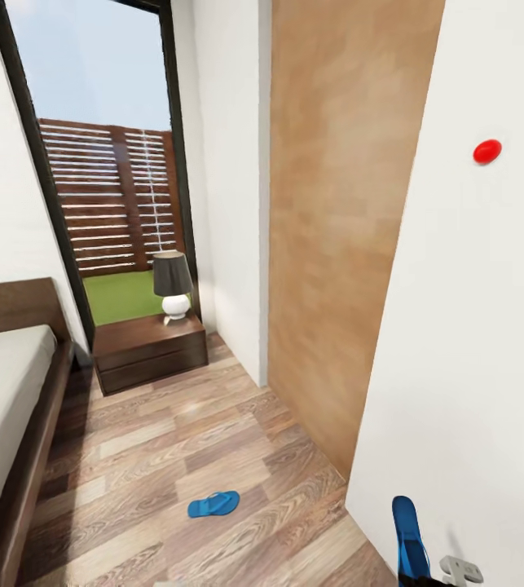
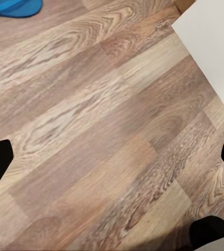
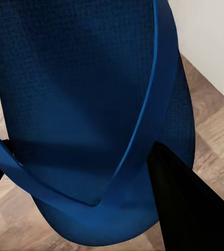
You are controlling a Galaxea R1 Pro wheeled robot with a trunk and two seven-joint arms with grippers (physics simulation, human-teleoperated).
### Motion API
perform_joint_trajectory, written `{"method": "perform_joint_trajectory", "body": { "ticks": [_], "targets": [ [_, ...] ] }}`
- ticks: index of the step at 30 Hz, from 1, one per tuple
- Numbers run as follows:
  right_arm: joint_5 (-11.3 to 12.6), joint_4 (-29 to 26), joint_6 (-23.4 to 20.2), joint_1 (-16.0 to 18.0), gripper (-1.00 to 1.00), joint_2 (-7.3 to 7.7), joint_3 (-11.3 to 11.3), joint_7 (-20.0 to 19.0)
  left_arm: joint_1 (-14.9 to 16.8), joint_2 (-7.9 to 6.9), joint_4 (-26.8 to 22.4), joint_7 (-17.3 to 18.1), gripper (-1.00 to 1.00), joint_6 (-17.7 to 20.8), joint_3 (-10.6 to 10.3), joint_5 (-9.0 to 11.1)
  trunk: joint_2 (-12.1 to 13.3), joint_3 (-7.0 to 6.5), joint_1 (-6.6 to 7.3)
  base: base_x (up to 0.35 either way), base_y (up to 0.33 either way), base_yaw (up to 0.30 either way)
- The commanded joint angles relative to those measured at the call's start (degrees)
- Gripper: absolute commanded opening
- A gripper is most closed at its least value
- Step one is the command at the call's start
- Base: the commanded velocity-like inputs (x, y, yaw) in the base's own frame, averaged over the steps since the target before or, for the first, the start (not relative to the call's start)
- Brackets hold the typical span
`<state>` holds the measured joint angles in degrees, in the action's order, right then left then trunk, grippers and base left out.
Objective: In the bedroom, move the book from the bed onto either nightstand, and place the two sandals side by side next to the bed.
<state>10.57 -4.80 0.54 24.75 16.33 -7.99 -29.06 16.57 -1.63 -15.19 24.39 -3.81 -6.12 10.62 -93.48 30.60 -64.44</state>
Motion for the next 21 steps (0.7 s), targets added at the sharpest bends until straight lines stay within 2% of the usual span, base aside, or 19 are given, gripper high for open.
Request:
{"method": "perform_joint_trajectory", "body": {
  "ticks": [1, 13, 21],
  "targets": [
    [0.15, 0.06, -0.01, 0.03, -1.0, 0.01, -0.45, -0.28, 0.06, -0.04, 0.09, 0.05, 1.0, -0.23, -0.5, 0.54, -0.03, 0.06, 0.0, 0.001, 0.0, 0.253],
    [0.15, 0.06, -0.01, 0.04, -1.0, 0.01, -0.45, -0.29, 0.06, -0.04, 0.07, 0.05, 1.0, -0.23, -0.52, 0.52, -0.03, 0.06, 0.0, 0.239, 0.0, 0.038],
    [0.15, 0.06, -0.01, 0.03, -1.0, 0.01, -0.45, -0.29, 0.06, -0.04, 0.07, 0.05, 1.0, -0.23, -0.47, 0.54, -0.03, 0.06, 0.0, 0.048, 0.0, 0.0]
  ]
}}
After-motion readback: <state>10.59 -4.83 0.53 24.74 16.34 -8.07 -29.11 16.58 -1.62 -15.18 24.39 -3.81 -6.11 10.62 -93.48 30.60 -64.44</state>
